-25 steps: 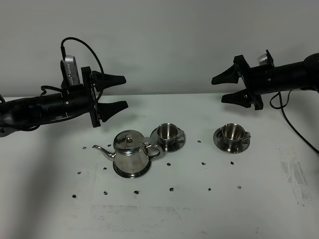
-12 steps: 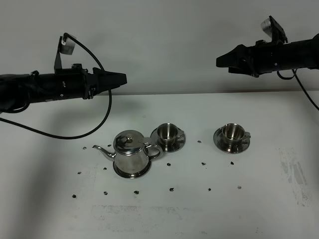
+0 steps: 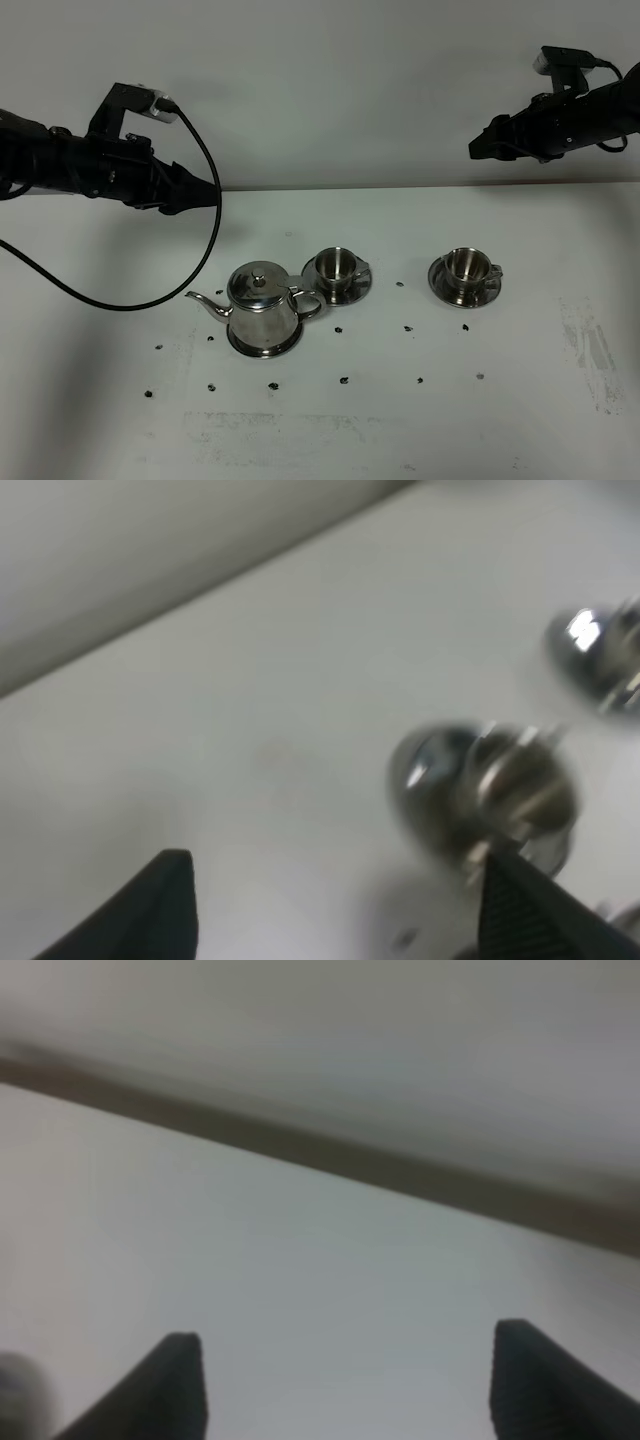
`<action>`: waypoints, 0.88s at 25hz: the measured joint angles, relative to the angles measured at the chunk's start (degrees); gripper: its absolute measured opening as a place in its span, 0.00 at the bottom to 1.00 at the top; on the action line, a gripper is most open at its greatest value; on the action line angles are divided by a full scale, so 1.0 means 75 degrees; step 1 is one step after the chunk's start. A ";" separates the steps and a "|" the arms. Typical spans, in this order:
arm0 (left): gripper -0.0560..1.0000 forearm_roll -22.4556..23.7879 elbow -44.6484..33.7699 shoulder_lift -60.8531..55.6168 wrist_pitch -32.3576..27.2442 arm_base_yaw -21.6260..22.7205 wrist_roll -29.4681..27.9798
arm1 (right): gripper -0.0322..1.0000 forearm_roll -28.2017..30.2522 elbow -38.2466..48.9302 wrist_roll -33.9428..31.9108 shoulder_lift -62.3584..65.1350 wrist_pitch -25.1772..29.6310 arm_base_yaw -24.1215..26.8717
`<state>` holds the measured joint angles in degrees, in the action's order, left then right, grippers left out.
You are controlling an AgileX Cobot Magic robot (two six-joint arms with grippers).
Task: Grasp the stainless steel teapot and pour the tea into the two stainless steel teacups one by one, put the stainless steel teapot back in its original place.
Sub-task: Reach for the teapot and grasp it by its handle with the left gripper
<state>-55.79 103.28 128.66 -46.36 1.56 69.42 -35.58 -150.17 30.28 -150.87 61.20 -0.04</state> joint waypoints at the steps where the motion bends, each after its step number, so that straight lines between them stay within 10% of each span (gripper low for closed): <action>1: 0.63 0.0413 0.0000 -0.0085 0.0074 0.0000 -0.0162 | 0.59 0.0264 0.0000 -0.0074 0.0096 0.0000 -0.0005; 11: 0.61 0.2737 0.0000 -0.1106 0.0508 -0.0381 -0.1732 | 0.59 0.3213 0.0578 -0.1473 0.1613 0.0324 -0.0287; 22: 0.59 0.4260 0.0000 -0.1423 0.0467 -0.0807 -0.3149 | 0.55 0.3844 0.3528 -0.1867 0.4990 0.0160 -0.0909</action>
<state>-23.84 103.28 117.99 -42.86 -4.50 45.81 -6.75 -123.72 16.28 -113.45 62.40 -6.85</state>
